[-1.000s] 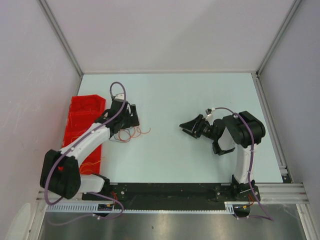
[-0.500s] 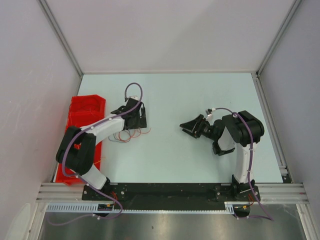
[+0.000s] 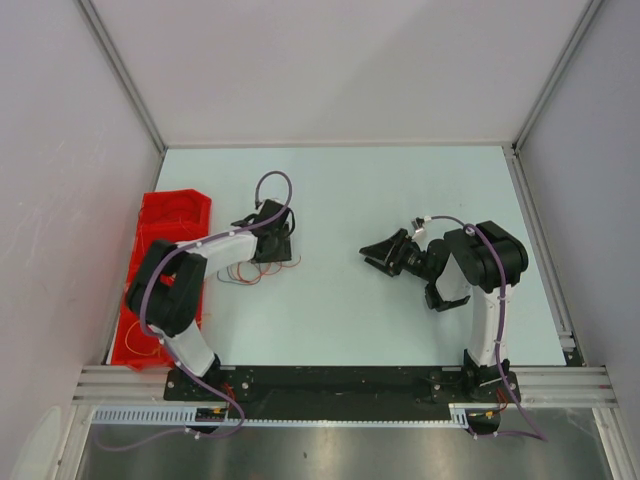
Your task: Untangle the cables
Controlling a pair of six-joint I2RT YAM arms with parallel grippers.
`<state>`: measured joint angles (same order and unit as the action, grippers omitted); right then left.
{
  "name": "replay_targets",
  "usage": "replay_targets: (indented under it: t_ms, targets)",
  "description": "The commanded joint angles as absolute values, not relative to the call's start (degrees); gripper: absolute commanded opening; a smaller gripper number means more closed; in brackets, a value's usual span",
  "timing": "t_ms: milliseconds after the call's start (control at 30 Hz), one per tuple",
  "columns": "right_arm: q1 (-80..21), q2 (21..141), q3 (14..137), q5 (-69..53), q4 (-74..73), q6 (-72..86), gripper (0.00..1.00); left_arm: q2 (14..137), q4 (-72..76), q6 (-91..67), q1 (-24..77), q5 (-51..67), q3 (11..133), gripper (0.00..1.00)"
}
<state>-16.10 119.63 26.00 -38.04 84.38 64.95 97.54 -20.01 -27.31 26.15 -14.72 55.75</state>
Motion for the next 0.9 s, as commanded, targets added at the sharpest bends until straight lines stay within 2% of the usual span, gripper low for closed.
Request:
replay_targets:
  t_ms: [0,133,300,400,567,867]
  targets:
    - [-15.5,125.7,23.2,-34.1,66.8,59.2,0.74,98.1,-17.3,-28.5,26.5,-13.5,57.0,0.57]
    - [-15.5,125.7,23.2,-34.0,67.1,59.2,0.74,99.0,-16.7,-28.6,26.5,-13.0,57.1,0.34]
    - [-15.4,125.8,23.2,-34.0,67.1,59.2,0.75,100.2,-16.2,-28.5,26.5,-12.0,57.5,0.21]
    - [-15.4,125.7,23.2,-34.0,67.1,59.2,0.75,100.7,-15.9,-28.2,26.5,-10.8,58.0,0.02]
    - [-15.4,125.7,23.2,-34.0,67.0,59.2,0.75,98.4,-18.0,-27.2,26.7,-8.5,60.9,0.00]
    - [-15.4,125.7,23.2,-34.0,66.9,59.2,0.75,84.7,-26.5,-25.8,27.2,-6.4,71.5,0.00]
